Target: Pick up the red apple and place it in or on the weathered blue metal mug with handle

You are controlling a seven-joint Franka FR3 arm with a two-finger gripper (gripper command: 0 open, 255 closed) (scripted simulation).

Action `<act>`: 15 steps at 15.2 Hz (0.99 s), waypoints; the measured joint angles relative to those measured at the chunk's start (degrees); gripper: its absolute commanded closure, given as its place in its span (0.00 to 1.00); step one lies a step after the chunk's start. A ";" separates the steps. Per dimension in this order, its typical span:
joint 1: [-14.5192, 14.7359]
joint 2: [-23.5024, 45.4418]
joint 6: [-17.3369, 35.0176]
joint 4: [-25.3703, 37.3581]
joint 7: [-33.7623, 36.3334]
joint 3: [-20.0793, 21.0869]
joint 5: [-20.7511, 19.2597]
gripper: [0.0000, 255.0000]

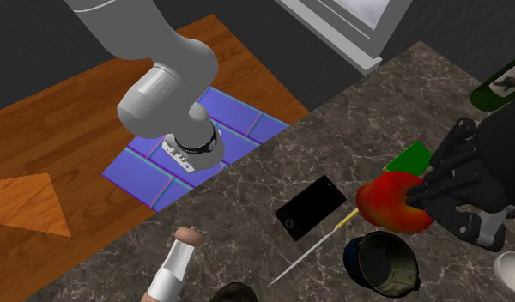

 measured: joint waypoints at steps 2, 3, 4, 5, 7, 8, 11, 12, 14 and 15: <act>-0.39 4.41 -0.96 5.39 -1.10 -0.66 -0.05 1.00; -0.35 7.13 -1.52 8.70 -1.05 -0.64 0.05 1.00; -0.50 9.57 -2.19 11.81 -1.47 -0.85 0.10 1.00; -0.67 11.69 -2.80 14.54 -1.89 -1.07 0.17 1.00; -0.87 16.75 -4.62 21.49 -2.41 -1.28 0.38 1.00; -1.10 19.24 -5.76 25.11 -2.87 -1.49 0.48 1.00; -1.35 20.87 -5.00 25.96 -3.27 -1.69 0.55 1.00; -1.32 20.44 -3.95 24.47 -3.20 -1.67 0.53 1.00; -1.37 20.20 -2.44 22.73 -3.22 -1.71 0.52 1.00; -1.37 20.16 -1.70 21.95 -3.18 -1.71 0.52 1.00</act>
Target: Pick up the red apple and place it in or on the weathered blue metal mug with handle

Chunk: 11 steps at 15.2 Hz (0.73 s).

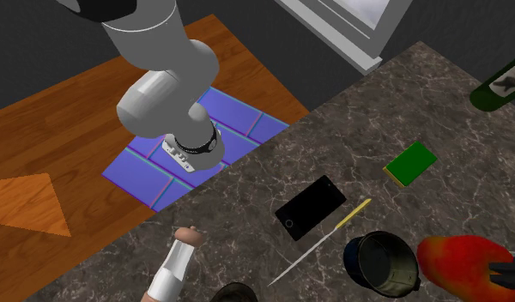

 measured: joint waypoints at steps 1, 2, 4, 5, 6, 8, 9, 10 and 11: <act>0.03 -0.14 0.76 -0.90 0.08 0.02 -0.01 1.00; -0.02 -0.32 1.66 -1.97 0.02 -0.02 -0.01 1.00; 0.03 -0.85 3.39 -4.26 0.19 0.02 -0.05 1.00; -0.02 -0.98 4.20 -5.19 0.14 -0.02 -0.05 1.00; -0.01 -0.99 5.06 -6.05 0.20 -0.01 -0.06 1.00; -0.05 -1.10 6.53 -7.63 0.18 -0.05 -0.08 1.00; -0.01 -1.14 7.37 -8.52 0.30 -0.01 -0.08 1.00; 0.00 -1.37 8.21 -9.58 0.34 0.00 -0.09 1.00; -0.01 -1.42 8.97 -10.39 0.36 -0.01 -0.10 1.00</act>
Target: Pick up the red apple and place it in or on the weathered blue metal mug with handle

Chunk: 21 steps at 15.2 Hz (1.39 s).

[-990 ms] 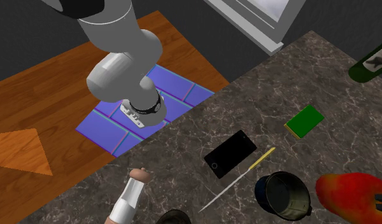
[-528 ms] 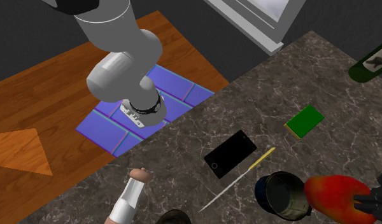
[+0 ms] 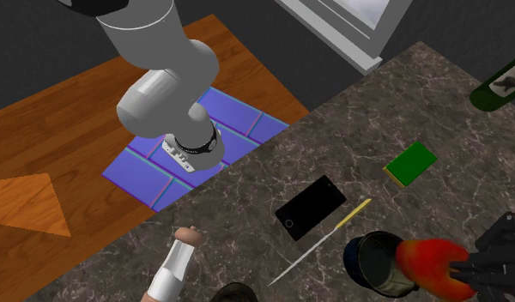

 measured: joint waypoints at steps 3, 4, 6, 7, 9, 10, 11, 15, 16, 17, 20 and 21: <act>-0.05 -0.10 2.44 -2.55 0.02 -0.04 -0.03 1.00; -0.03 -0.03 3.16 -3.20 0.09 -0.02 -0.03 1.00; -0.09 -0.07 4.54 -4.62 0.03 -0.08 -0.04 1.00; -0.07 -0.08 5.37 -5.45 0.12 -0.06 -0.06 1.00; -0.02 0.07 6.86 -6.80 0.27 -0.01 -0.07 1.00; -0.02 0.05 7.29 -7.25 0.30 -0.01 -0.07 1.00; -0.03 0.13 7.57 -7.45 0.29 -0.02 -0.07 1.00; -0.03 0.25 7.80 -7.53 0.30 -0.02 -0.07 1.00; -0.03 0.26 7.81 -7.54 0.31 -0.02 -0.07 0.00; -0.03 0.26 7.81 -7.54 0.31 -0.02 -0.07 0.00; -0.03 0.25 7.82 -7.54 0.31 -0.02 -0.07 0.00; -0.03 0.25 7.82 -7.54 0.31 -0.02 -0.07 0.00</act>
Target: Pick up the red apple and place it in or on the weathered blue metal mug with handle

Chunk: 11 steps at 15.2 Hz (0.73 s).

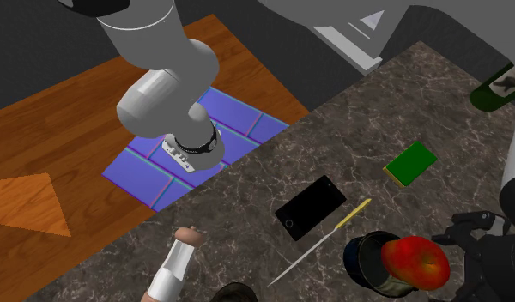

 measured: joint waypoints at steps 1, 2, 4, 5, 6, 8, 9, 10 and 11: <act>0.00 0.00 0.00 0.00 0.00 0.00 0.00 0.00; 0.04 -0.27 -0.76 0.49 0.03 0.03 0.00 0.00; 0.13 0.02 -3.90 3.96 0.06 0.12 0.04 0.00; 0.16 -0.19 -5.42 5.27 0.04 0.14 0.04 0.00; 0.19 -0.24 -6.35 6.16 0.07 0.17 0.05 0.00; 0.17 -0.18 -7.01 6.85 -0.01 0.14 0.06 0.00; 0.15 -0.17 -7.13 6.97 -0.04 0.13 0.06 0.00; 0.15 -0.17 -7.19 7.02 -0.04 0.13 0.06 0.00; 0.15 -0.18 -7.22 7.04 -0.05 0.13 0.06 0.00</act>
